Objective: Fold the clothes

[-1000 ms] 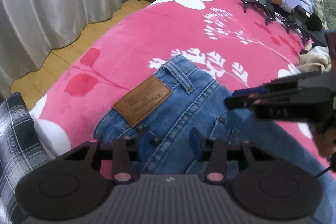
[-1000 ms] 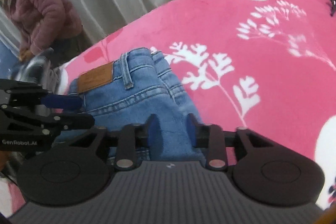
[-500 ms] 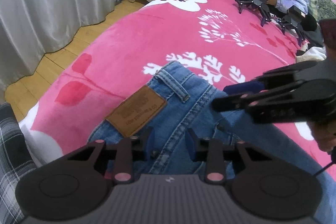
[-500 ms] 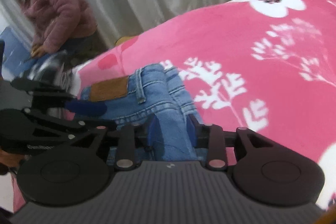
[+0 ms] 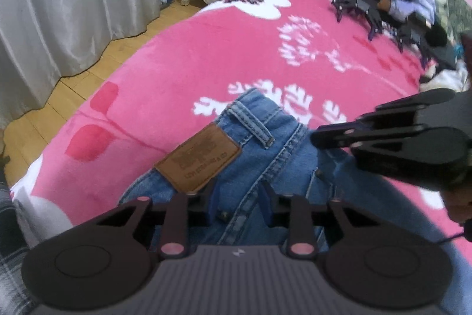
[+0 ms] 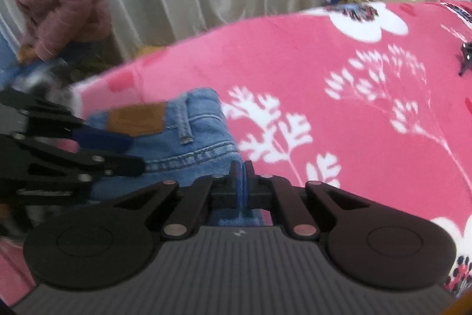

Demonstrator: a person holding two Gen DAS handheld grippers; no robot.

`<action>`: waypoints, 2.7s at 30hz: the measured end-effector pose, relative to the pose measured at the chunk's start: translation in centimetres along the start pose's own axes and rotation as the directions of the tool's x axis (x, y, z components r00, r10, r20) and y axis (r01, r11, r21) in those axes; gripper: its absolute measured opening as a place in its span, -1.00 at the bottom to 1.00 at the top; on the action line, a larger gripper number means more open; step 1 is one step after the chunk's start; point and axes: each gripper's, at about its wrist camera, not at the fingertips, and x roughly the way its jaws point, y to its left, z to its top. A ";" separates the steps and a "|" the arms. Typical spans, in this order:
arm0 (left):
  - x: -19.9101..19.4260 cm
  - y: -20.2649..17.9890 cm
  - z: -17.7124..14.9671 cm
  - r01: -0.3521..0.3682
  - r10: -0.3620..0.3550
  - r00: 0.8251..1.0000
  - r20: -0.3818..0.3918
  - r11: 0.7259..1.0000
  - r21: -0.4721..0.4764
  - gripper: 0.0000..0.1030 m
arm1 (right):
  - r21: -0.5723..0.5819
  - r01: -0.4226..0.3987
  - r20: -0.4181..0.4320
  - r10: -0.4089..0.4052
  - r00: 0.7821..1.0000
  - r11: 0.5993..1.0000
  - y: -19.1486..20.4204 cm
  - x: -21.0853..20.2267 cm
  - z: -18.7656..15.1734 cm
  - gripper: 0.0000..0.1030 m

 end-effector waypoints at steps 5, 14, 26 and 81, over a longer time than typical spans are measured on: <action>0.0 -0.3 -0.2 -0.018 0.018 1.000 0.007 0.999 0.036 -0.41 | 0.240 0.114 0.092 -0.139 0.986 0.964 1.0 -2.7 -1.4 -0.85; -2.0 -2.6 0.9 -0.064 0.060 0.998 0.030 0.989 0.134 -0.30 | 0.691 0.281 -0.038 -0.354 0.934 0.666 4.9 -20.4 -18.4 -0.52; -8.8 -16.3 -4.6 0.025 -0.016 0.999 -0.029 0.939 0.343 -0.23 | 0.780 0.579 -0.430 -0.467 0.773 0.239 4.0 -35.9 -41.6 -0.44; -10.6 -35.9 -17.9 0.392 -0.255 0.744 -0.617 0.915 0.095 0.14 | 0.972 0.237 -0.215 -0.447 0.868 -0.007 -4.5 -41.1 -64.9 -0.10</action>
